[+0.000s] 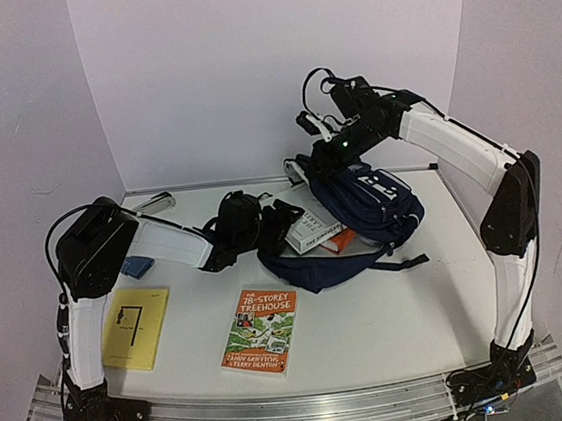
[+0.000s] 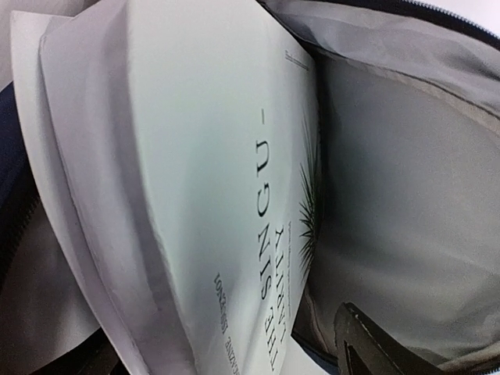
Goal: Pack the student bag
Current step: Place the book in the student bag.
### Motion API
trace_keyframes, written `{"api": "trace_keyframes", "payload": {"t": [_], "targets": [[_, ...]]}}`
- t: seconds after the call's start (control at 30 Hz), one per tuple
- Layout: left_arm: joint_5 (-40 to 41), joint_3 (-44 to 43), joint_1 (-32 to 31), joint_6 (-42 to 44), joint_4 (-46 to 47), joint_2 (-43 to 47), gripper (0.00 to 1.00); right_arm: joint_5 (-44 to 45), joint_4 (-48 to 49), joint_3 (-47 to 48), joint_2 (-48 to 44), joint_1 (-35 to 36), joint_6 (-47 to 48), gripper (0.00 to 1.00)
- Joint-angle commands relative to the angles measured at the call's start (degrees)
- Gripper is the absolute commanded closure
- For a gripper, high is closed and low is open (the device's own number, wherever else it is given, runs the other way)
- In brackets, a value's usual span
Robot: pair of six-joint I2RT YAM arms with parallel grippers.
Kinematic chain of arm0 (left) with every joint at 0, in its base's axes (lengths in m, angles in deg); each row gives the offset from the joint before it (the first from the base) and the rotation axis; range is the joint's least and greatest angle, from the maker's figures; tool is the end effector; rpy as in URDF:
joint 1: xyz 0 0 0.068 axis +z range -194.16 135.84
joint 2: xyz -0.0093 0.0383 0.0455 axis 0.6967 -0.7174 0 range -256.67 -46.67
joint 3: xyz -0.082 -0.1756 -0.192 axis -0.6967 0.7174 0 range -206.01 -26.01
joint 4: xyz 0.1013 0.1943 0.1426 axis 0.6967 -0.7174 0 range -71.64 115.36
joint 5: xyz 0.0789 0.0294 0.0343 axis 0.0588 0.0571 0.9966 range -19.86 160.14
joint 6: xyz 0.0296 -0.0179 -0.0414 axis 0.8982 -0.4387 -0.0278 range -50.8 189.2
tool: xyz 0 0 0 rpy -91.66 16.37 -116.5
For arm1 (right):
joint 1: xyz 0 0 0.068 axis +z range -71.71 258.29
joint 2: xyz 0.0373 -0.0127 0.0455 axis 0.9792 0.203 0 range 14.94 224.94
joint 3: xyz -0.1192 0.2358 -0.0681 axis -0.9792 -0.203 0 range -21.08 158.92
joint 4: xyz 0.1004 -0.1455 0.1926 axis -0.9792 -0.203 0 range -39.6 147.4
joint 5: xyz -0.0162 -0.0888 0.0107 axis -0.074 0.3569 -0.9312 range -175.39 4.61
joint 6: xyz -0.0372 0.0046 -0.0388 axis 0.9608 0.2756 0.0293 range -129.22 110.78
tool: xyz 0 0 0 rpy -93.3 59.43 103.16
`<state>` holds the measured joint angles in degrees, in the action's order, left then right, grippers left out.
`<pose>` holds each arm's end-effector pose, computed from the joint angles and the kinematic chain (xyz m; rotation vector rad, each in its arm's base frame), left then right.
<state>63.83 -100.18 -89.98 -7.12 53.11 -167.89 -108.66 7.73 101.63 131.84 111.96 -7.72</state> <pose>0.3255 -0.3404 0.1646 -0.5023 2.1730 -1.4430 0.3700 0.2634 0.3595 -0.9147 2.1979 0.7490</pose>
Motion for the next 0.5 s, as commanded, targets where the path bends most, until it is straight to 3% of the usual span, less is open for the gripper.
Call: {"api": "trace_keyframes", "payload": {"t": [0.0,0.23,0.47], "targets": [[0.6,-0.3,-0.6,3.6,-7.4,5.8,0.18,-1.8,5.0,0.7,-3.0,0.2,0.2,1.00],[0.5,1.2,-0.8,4.5,-12.4,9.0,0.28,-1.8,4.9,0.9,-2.9,0.2,0.4,1.00],[-3.1,-0.3,-0.9,4.2,-10.6,6.2,0.47,-2.9,5.0,1.0,-2.9,0.2,-0.2,1.00]]}}
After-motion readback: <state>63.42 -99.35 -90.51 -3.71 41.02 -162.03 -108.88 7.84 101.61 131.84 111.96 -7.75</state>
